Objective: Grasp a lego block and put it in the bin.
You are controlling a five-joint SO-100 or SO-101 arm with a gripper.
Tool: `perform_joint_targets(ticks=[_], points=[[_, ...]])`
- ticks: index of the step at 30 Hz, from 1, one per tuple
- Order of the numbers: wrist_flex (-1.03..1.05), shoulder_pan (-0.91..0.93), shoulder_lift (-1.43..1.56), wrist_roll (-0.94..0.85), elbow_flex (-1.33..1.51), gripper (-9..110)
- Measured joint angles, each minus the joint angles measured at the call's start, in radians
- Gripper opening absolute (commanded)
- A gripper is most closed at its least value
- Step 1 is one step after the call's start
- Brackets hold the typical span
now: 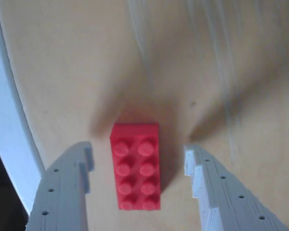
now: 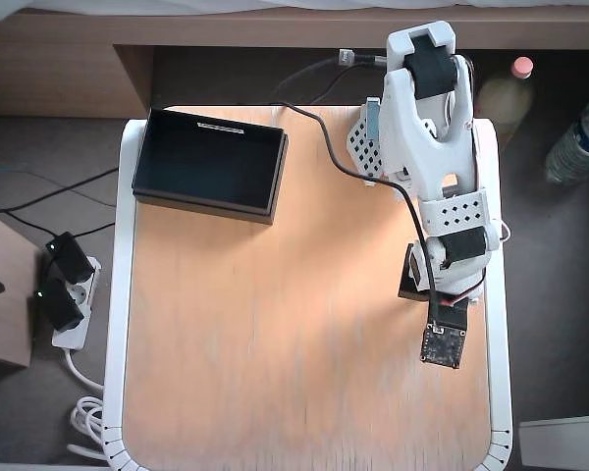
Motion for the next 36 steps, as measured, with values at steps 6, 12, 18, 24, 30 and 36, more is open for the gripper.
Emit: perform_joint_targets(ticks=[6, 12, 18, 24, 30, 36], points=[[-0.008, 0.000, 0.000, -0.012, 0.009, 13], [-0.008, 0.002, 0.002, -0.023, 0.021, 2], [-0.008, 0.002, 0.002, -0.031, 0.025, 1], [-0.008, -0.012, 0.005, -0.040, 0.051, 0], [-0.008, 0.012, 0.032, -0.040, 0.063, 0], [0.061, 0.104, 0.103, -0.006, 0.069, 0]])
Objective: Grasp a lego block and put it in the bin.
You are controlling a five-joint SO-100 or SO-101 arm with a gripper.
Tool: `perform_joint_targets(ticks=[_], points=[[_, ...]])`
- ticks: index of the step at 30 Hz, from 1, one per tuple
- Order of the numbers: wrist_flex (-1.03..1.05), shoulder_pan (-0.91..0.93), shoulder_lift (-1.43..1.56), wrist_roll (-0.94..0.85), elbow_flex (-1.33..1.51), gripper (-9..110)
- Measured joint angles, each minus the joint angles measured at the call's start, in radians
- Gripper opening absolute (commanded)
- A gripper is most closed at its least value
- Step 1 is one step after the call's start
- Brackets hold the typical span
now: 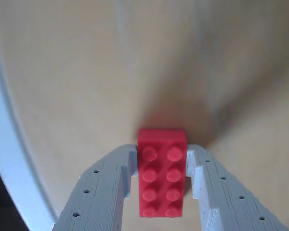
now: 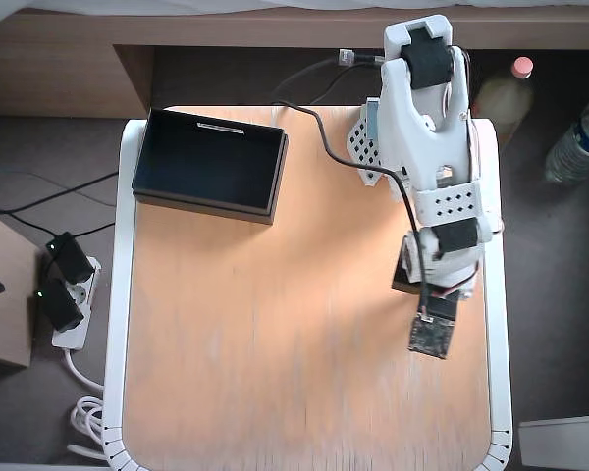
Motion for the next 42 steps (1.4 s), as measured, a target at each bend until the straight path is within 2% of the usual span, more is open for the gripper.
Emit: perform_joint_targets(ticks=[13, 23, 35, 42], points=[[0.301, 0.256, 0.110, 0.091, -0.127, 0], [0.502, 0.554, 0.121, 0.164, -0.327, 0], [0.538, 1.057, 0.140, 0.368, -0.449, 0], [0.538, 1.262, 0.141, 0.460, -0.474, 0]])
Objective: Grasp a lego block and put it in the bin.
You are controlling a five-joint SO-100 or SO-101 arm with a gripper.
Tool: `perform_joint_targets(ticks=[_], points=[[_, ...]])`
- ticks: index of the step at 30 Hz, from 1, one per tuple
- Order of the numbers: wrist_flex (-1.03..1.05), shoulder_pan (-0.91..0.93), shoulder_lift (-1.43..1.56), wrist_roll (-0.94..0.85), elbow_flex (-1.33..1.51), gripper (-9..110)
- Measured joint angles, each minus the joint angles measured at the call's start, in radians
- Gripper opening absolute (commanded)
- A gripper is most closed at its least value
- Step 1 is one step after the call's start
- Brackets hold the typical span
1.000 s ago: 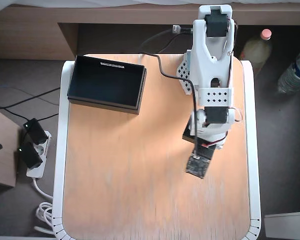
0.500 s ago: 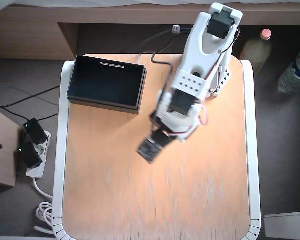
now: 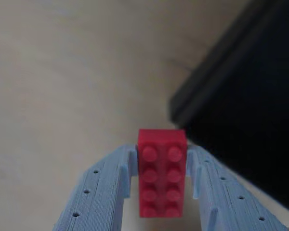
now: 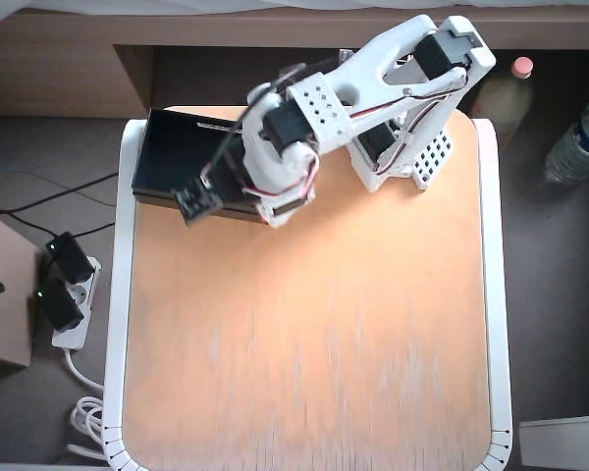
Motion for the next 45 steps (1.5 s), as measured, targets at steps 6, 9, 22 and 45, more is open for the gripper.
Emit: perform_joint_targets(ticks=[6, 9, 22, 45], points=[[-0.028, 0.120, 0.000, 0.044, 0.000, 0], [-0.055, 0.166, 0.000, 0.061, 0.000, 1], [-0.219, 0.284, -0.086, 0.084, 0.000, 1], [-0.354, 0.360, -0.275, 0.126, 0.000, 1]])
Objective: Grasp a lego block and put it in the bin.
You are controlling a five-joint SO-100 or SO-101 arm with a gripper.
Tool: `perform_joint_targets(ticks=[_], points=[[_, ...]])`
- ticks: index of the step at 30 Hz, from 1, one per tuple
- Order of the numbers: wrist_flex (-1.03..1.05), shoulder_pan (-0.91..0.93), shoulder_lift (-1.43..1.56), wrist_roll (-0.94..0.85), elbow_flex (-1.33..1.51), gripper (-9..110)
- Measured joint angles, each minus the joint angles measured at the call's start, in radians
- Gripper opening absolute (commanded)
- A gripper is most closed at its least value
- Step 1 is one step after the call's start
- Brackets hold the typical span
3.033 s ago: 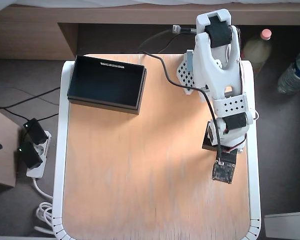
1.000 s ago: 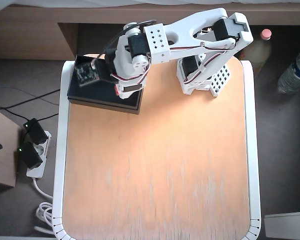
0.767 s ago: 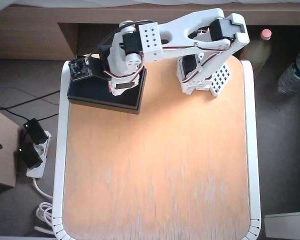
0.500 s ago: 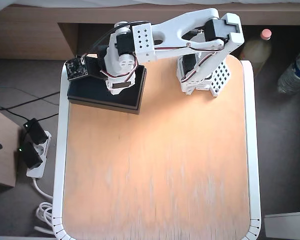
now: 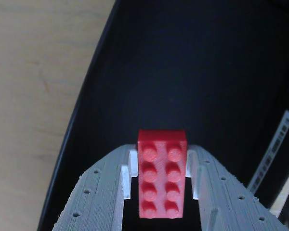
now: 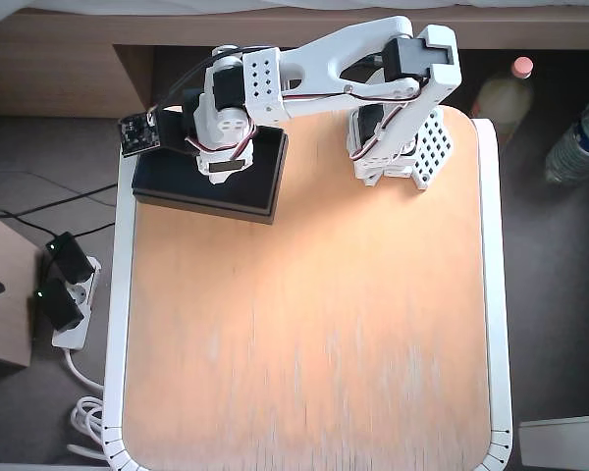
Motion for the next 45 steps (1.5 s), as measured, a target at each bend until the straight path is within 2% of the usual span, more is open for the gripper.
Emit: perform_joint_targets(ticks=[12, 26, 39, 45], points=[[-0.002, 0.014, -0.005, 0.034, 0.000, 16], [-0.002, -0.023, 0.098, -0.018, 0.000, 16], [-0.002, -0.295, 0.353, -0.166, 0.000, 15], [-0.002, -0.502, 0.440, -0.244, 0.000, 8]])
